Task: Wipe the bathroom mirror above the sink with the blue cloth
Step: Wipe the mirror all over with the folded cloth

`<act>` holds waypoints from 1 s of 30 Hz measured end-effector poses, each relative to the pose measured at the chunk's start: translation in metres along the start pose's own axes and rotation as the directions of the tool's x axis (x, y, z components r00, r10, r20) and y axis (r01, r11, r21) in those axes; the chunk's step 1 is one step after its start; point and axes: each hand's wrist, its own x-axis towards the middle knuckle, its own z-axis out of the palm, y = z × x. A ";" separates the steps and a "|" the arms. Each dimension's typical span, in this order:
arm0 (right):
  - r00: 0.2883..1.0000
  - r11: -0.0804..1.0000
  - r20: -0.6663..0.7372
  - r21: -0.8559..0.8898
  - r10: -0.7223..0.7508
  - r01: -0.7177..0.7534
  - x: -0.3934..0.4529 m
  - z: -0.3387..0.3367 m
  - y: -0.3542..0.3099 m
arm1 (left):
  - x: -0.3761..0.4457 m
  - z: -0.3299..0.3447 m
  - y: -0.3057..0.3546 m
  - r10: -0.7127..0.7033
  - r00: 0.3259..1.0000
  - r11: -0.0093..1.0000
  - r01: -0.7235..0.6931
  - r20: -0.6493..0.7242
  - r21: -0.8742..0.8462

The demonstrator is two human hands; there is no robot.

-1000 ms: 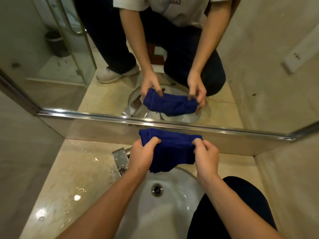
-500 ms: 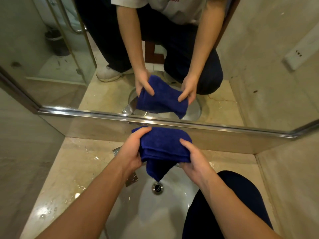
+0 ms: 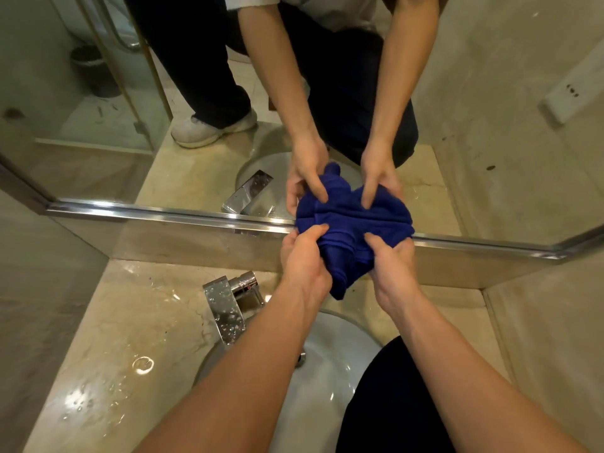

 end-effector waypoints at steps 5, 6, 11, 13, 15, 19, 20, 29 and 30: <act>1.000 0.999 0.013 -0.053 -0.009 0.009 -0.016 0.039 0.016 | 0.015 -0.025 0.031 0.106 0.992 0.994 -0.106 -0.065 0.003; 1.000 0.998 0.013 -0.060 -0.015 0.016 -0.021 0.047 0.018 | 0.015 -0.031 0.037 0.117 0.991 0.993 -0.116 -0.069 0.014; 0.999 0.993 0.035 -0.109 -0.032 0.036 -0.042 0.091 0.024 | 0.016 -0.055 0.074 0.196 0.974 0.981 -0.196 -0.111 0.012; 0.998 0.988 0.051 -0.150 -0.024 0.031 -0.053 0.116 0.032 | 0.019 -0.070 0.100 0.251 0.954 0.967 -0.254 -0.162 0.002; 0.999 0.978 0.042 -0.203 -0.032 0.040 -0.062 0.142 0.039 | 0.024 -0.084 0.122 0.295 0.938 0.954 -0.300 -0.182 0.005; 0.999 0.961 0.008 -0.276 -0.037 0.038 -0.074 0.178 0.050 | 0.025 -0.103 0.147 0.310 0.932 0.950 -0.313 -0.186 0.015; 1.000 0.958 0.006 -0.284 -0.030 0.031 -0.077 0.187 0.052 | 0.026 -0.108 0.155 0.310 0.932 0.949 -0.315 -0.186 0.004; 0.995 0.960 0.072 -0.274 0.074 -0.052 -0.116 0.274 0.069 | 0.041 -0.162 0.238 0.376 0.885 0.916 -0.400 -0.274 -0.034; 0.993 0.959 0.079 -0.279 0.082 -0.057 -0.120 0.285 0.070 | 0.044 -0.169 0.247 0.403 0.865 0.903 -0.429 -0.299 -0.027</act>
